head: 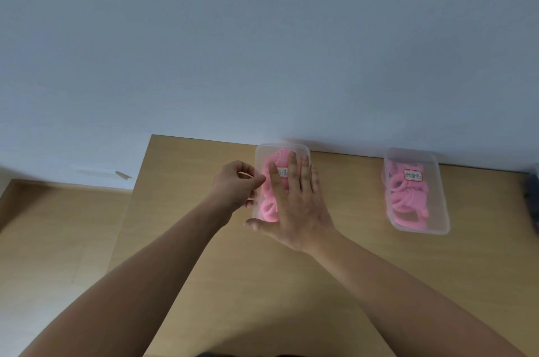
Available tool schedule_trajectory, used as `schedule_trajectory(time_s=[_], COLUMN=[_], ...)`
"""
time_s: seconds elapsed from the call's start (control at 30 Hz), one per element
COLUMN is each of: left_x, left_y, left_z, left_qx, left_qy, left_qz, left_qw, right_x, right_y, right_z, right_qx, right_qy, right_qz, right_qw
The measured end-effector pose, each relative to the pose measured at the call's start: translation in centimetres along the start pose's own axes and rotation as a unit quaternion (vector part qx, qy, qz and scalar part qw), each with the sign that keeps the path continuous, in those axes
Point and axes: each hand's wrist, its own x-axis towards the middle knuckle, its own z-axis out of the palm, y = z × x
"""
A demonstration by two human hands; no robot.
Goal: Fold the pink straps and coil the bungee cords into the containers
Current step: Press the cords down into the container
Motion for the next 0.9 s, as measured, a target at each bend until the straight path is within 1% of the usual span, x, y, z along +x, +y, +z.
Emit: schedule_trajectory(time_s=[0.1,0.23,0.27,0.37,0.4,0.57,0.7,0.73,0.77,0.83,0.87,0.9], left_x=[-0.1,-0.3,-0.4,-0.6,-0.7,-1.0,-0.9,-0.8,-0.7,-0.5,-0.5,-0.4], left_y=[0.1,0.3,0.3,0.4,0.5,0.7,0.6,0.5,0.5,0.2,0.1,0.1], left_z=[0.0,0.0,-0.1,-0.1,-0.1,-0.1,0.0,0.1,0.2,0.6,0.8,1.0], left_qx=[0.005,0.015,0.012,0.004,0.005,0.004,0.017,0.044,0.094,0.228,0.272,0.295], left_qy=[0.003,0.005,0.002,-0.004,-0.006,-0.007,0.001,0.014,0.031,0.045,0.039,0.03], left_qz=[0.002,0.001,0.001,0.005,0.007,0.004,0.013,0.032,0.068,0.162,0.198,0.217], left_qw=[1.0,1.0,1.0,1.0,1.0,1.0,1.0,0.998,0.993,0.959,0.941,0.93], right_x=[0.0,0.3,0.8,2.6,3.0,3.9,4.1,4.0,3.8,3.5,3.5,3.5], right_y=[-0.2,0.1,0.2,0.3,0.2,0.2,0.2,0.1,0.0,-0.1,-0.1,-0.1], right_z=[0.1,-0.4,-0.9,-2.1,-2.3,-1.3,-1.2,-1.3,-1.3,-1.4,-1.4,-1.3], right_qx=[0.001,0.023,0.022,0.0,-0.003,-0.036,-0.037,-0.033,-0.027,-0.009,-0.002,0.002], right_qy=[0.006,-0.006,0.01,0.096,0.099,0.049,0.058,0.065,0.075,0.093,0.096,0.096], right_qz=[0.001,0.005,0.011,0.054,0.066,0.065,0.072,0.075,0.08,0.09,0.09,0.087], right_qw=[1.0,1.0,1.0,0.994,0.993,0.996,0.995,0.995,0.994,0.992,0.991,0.992])
